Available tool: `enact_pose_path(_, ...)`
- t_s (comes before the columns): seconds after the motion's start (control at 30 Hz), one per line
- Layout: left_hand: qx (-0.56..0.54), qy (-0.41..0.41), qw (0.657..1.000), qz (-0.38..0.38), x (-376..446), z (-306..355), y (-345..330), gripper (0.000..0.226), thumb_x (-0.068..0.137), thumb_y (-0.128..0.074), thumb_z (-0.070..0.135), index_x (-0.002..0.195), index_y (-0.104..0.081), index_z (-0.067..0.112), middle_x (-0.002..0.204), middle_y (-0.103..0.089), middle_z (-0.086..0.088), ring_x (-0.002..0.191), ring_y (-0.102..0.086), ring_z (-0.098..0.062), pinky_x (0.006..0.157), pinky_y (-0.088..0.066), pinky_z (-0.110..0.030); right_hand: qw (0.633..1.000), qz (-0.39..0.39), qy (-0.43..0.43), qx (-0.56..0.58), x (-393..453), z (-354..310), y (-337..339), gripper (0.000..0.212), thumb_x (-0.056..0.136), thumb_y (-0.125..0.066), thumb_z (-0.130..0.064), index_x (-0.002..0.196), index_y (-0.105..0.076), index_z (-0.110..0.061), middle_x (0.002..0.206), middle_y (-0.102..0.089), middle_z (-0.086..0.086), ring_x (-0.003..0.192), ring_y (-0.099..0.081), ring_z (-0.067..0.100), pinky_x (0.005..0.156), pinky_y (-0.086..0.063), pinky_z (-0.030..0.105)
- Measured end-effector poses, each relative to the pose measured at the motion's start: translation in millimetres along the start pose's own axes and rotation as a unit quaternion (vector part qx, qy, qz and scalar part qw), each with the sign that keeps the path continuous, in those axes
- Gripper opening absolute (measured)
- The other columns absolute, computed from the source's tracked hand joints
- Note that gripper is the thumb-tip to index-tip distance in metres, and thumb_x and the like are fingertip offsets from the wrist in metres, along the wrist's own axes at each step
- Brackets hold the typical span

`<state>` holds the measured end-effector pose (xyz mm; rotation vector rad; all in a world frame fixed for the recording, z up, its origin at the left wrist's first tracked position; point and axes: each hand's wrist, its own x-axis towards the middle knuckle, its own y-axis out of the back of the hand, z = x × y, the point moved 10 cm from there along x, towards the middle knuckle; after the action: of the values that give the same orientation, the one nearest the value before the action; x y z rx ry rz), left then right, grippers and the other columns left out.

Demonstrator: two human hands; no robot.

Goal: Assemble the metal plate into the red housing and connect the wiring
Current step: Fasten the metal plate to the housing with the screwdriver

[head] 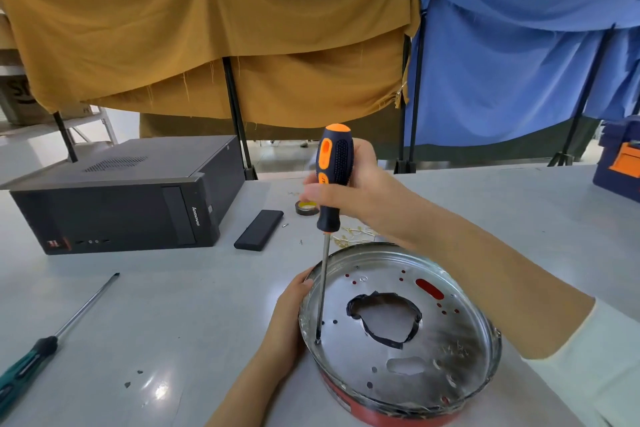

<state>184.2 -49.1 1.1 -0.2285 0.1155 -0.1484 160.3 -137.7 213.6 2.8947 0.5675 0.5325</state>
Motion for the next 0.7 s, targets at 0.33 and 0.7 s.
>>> enact_pose_path(0.33, 0.016, -0.024, 1.000, -0.007, 7.4, -3.9, 6.9, 0.028, 0.085, -0.056, 0.035, 0.103, -0.072, 0.021, 0.110, -0.073, -0.014, 0.104, -0.068, -0.033, 0.095, -0.052, -0.051, 0.990, 0.093, 0.024, -0.102, -4.8, -13.4, 15.7, 0.052, 0.070, -0.079, -0.034, 0.108, -0.047, -0.021, 0.096, -0.059, 0.015, 0.090, -0.065, 0.028, 0.083, -0.057, 0.036)
enact_pose_path(0.7, 0.020, -0.016, 1.000, 0.008, 17.3, -12.7, 13.6, 0.029, 0.078, -0.060, 0.033, 0.102, -0.072, 0.022, 0.106, -0.074, -0.010, 0.102, -0.069, -0.030, 0.097, -0.051, -0.053, 0.994, 0.022, 0.030, -0.098, -8.8, -11.3, 5.4, 0.032, 0.075, -0.079, -0.013, 0.101, -0.060, -0.013, 0.088, -0.072, 0.004, 0.085, -0.070, 0.016, 0.076, -0.057, 0.030)
